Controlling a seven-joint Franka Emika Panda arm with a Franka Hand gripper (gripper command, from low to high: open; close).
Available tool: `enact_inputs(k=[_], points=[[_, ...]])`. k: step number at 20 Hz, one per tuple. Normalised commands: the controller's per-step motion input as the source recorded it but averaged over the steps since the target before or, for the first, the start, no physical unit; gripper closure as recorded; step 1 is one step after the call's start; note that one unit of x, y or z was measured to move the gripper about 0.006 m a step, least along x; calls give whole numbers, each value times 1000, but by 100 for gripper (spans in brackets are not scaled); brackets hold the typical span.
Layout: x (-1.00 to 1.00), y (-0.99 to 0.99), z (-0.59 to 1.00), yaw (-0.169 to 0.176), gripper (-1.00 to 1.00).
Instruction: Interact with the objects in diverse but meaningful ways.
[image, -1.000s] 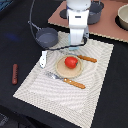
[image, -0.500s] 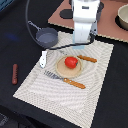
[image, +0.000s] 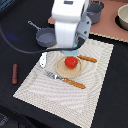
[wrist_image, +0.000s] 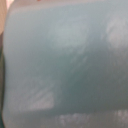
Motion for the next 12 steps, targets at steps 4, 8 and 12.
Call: enact_inputs(k=[4, 8, 12], points=[[122, -936, -37, 26, 100], [96, -844, -150, 30, 100], [117, -712, -154, 33, 100]])
